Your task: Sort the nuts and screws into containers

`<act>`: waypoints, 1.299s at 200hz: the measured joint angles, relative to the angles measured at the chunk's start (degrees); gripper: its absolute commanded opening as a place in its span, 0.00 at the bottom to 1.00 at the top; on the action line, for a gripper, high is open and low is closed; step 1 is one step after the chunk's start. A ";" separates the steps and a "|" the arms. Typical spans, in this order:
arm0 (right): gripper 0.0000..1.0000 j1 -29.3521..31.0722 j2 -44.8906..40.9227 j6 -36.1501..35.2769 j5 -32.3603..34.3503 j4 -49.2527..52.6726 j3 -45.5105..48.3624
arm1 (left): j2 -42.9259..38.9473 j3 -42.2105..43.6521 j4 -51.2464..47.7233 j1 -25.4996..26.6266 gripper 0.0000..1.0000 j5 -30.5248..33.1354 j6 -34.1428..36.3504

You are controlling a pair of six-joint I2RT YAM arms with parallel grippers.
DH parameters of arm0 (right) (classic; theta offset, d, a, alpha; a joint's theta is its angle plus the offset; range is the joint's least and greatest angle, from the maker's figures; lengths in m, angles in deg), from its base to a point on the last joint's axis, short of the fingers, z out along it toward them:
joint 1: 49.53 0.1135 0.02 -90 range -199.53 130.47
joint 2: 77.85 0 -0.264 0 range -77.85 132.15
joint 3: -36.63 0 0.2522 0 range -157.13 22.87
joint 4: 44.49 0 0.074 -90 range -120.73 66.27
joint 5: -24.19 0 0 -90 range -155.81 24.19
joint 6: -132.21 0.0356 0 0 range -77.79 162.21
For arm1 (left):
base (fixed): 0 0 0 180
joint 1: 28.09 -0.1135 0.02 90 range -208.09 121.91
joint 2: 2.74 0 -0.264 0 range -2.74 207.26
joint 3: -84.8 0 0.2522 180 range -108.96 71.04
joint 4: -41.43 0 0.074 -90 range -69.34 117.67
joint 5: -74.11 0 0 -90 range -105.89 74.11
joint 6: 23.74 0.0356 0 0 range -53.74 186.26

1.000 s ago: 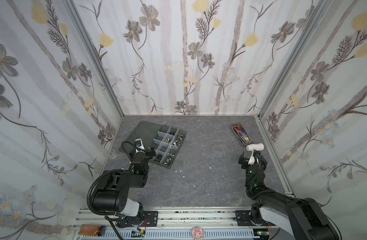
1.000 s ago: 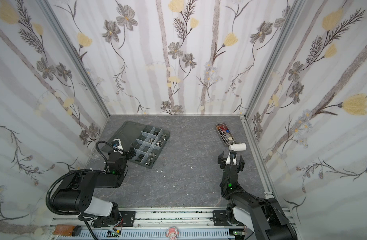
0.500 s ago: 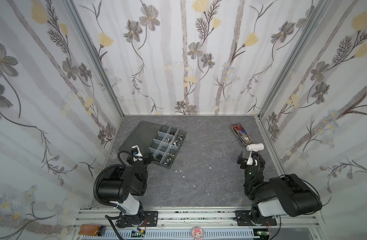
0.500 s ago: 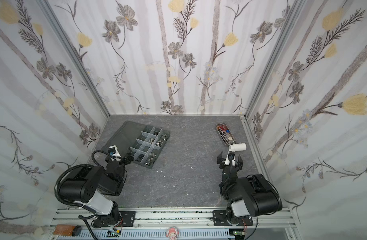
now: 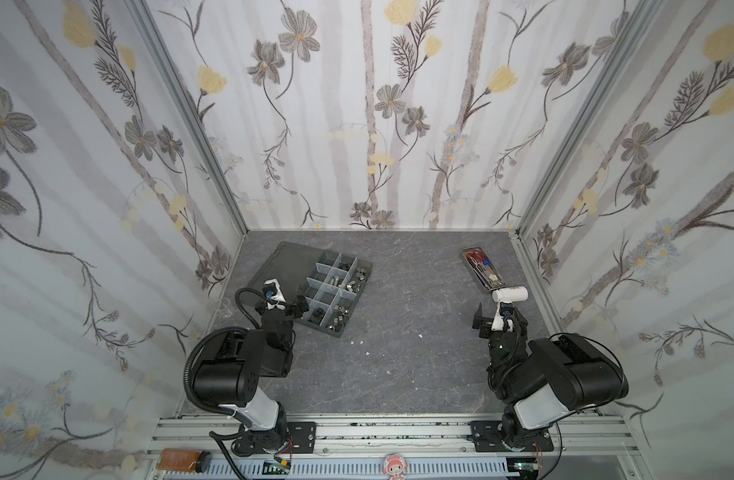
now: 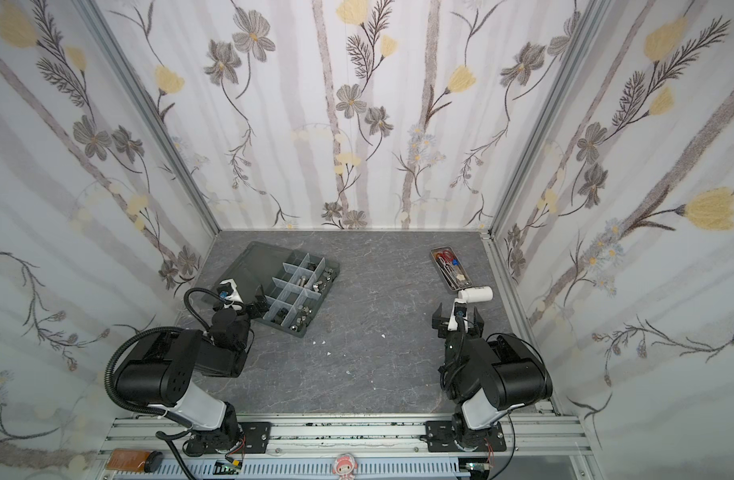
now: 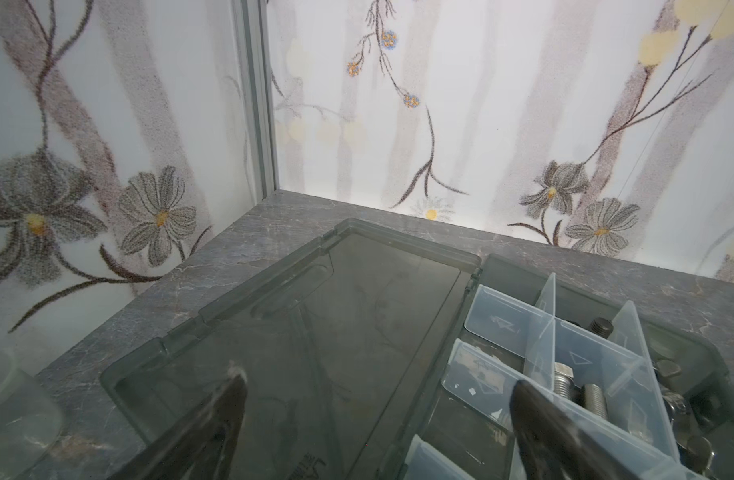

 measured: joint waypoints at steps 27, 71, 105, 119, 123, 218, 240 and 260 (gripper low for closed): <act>1.00 -4.79 -2.19 3.43 -3.34 7.23 -8.61 | 0.00 -0.02 -0.94 -0.02 1.00 -0.22 0.00; 1.00 -7.52 -2.67 6.91 -7.30 13.97 -9.70 | 0.00 -0.02 -1.07 -0.02 1.00 -0.63 0.00; 1.00 -7.58 -2.67 7.30 -8.39 15.06 -9.51 | 0.00 -0.02 -1.22 -0.02 1.00 -0.63 0.00; 1.00 -7.56 -2.67 7.54 -8.63 15.30 -9.49 | 0.00 -0.02 -1.22 -0.02 1.00 -0.63 0.00; 1.00 -7.56 -2.67 7.54 -8.61 15.30 -9.46 | 0.00 -0.02 -1.22 -0.02 1.00 -0.63 0.00; 1.00 -7.56 -2.67 7.69 -8.63 15.32 -9.46 | 0.00 -0.02 -1.22 -0.04 1.00 -0.63 0.00; 1.00 -7.56 -2.67 7.69 -8.63 15.32 -9.46 | 0.00 -0.02 -1.22 0.00 1.00 -0.63 0.00; 1.00 -7.56 -2.67 7.69 -8.63 15.32 -9.46 | 0.00 -0.02 -1.22 0.00 1.00 -0.63 0.00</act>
